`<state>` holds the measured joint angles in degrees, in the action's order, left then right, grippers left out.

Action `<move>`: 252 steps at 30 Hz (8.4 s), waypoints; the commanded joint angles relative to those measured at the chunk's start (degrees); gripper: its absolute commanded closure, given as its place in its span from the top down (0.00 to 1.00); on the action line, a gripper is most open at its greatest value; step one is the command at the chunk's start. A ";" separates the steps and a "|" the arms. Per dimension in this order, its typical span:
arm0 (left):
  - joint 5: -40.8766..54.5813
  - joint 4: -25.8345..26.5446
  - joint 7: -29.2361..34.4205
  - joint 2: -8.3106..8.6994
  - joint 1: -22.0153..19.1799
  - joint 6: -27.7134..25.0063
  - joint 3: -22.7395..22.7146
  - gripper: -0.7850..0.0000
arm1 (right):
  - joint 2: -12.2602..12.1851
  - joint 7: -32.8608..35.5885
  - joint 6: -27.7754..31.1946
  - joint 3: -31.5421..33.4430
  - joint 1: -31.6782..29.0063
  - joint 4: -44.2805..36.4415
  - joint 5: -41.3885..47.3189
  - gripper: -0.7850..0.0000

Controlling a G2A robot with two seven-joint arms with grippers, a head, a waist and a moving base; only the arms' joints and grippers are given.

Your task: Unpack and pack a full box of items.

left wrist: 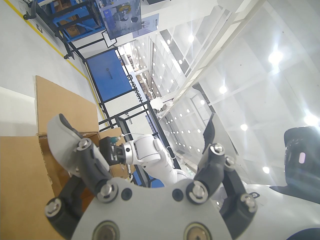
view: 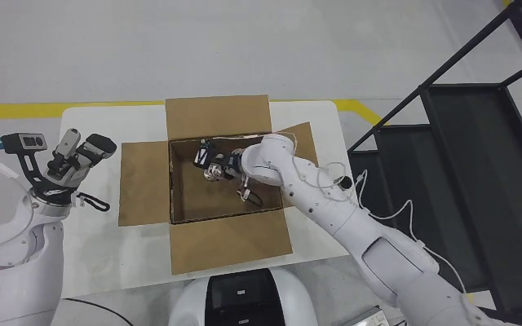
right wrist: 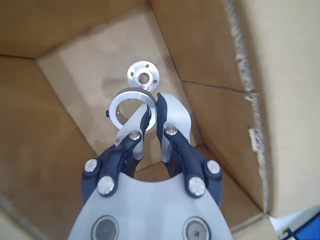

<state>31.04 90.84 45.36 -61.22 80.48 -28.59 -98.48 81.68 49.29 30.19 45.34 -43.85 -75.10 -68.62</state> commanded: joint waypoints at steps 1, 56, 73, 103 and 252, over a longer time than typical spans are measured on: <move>0.00 0.00 0.00 0.00 0.00 0.00 0.00 1.00 | -1.47 1.01 3.09 4.28 -3.33 -6.74 2.39 0.00; 0.00 0.00 0.00 0.00 0.00 0.00 0.00 1.00 | -12.77 -11.59 23.29 66.01 -61.80 -38.88 35.66 0.00; 0.00 0.00 0.00 0.00 0.00 0.00 0.00 1.00 | -13.07 -19.23 20.46 61.16 -65.02 -35.15 12.46 0.00; 0.00 0.00 0.00 0.00 0.00 0.00 0.00 1.00 | -13.65 -15.91 6.71 49.74 -55.35 -24.96 -8.42 0.00; 0.00 0.00 0.00 0.00 0.00 0.00 0.00 1.00 | 11.39 -10.09 0.62 -26.25 19.60 30.53 10.86 1.00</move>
<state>31.04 90.84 45.36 -61.22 80.48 -28.59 -98.48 92.67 39.81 30.53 19.09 -24.42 -45.08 -57.94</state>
